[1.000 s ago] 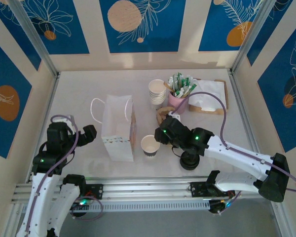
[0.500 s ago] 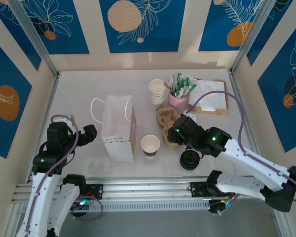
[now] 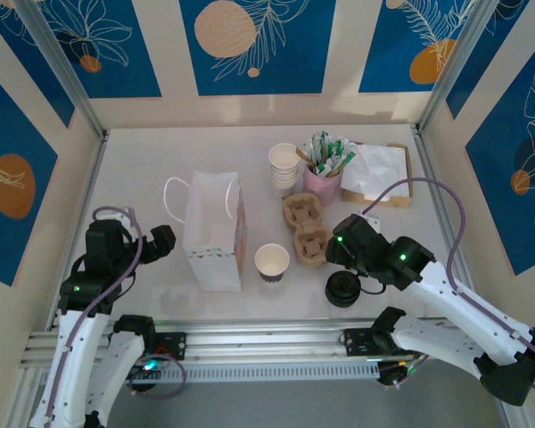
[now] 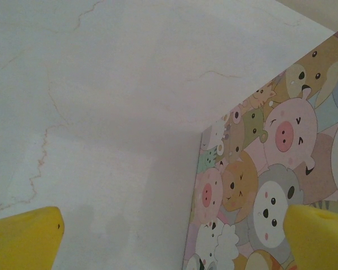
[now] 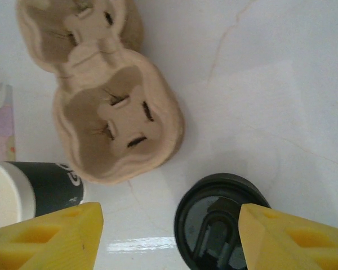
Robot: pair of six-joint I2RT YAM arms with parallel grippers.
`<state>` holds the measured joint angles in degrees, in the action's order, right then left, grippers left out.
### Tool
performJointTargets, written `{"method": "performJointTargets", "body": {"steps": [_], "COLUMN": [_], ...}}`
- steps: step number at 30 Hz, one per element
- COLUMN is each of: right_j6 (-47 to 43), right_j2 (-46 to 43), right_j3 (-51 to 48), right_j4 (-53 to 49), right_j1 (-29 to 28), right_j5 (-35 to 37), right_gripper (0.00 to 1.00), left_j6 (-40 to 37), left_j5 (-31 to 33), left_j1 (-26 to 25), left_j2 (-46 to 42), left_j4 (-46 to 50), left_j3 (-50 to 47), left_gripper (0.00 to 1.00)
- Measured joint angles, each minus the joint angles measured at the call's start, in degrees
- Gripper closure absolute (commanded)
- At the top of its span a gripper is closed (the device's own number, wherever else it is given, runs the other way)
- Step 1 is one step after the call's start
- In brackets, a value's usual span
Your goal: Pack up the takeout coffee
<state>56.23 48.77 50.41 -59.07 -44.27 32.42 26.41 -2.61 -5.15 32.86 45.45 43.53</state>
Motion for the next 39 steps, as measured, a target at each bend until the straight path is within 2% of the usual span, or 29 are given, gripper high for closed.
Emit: {"method": "performJointTargets", "body": {"steps": [7,12,27,39], "right_j6": [2.8,3.9,4.6,5.8], "right_j2": [-1.5,-1.7,3.3,9.1], "right_j3": [-2.4,-4.0,-6.7,-7.5], "right_j4": [-3.1,-4.1,-4.8,-4.8], "right_j1": [2.8,3.1,1.0,-2.2], "right_j5": [-1.5,-2.5,-7.1,-7.3], "right_gripper": [0.19,0.16,0.11,0.13], "left_j6": [0.0,0.0,0.0,0.0], "left_j5": [0.0,-0.3,-0.4,-0.4], "left_j1": [0.0,0.0,0.0,0.0], "left_j2": [0.0,0.0,0.0,0.0], "left_j4": [0.0,0.0,0.0,0.0], "left_j3": [0.0,0.0,0.0,-0.1], "left_gripper": [0.00,0.00,0.00,0.00]}}
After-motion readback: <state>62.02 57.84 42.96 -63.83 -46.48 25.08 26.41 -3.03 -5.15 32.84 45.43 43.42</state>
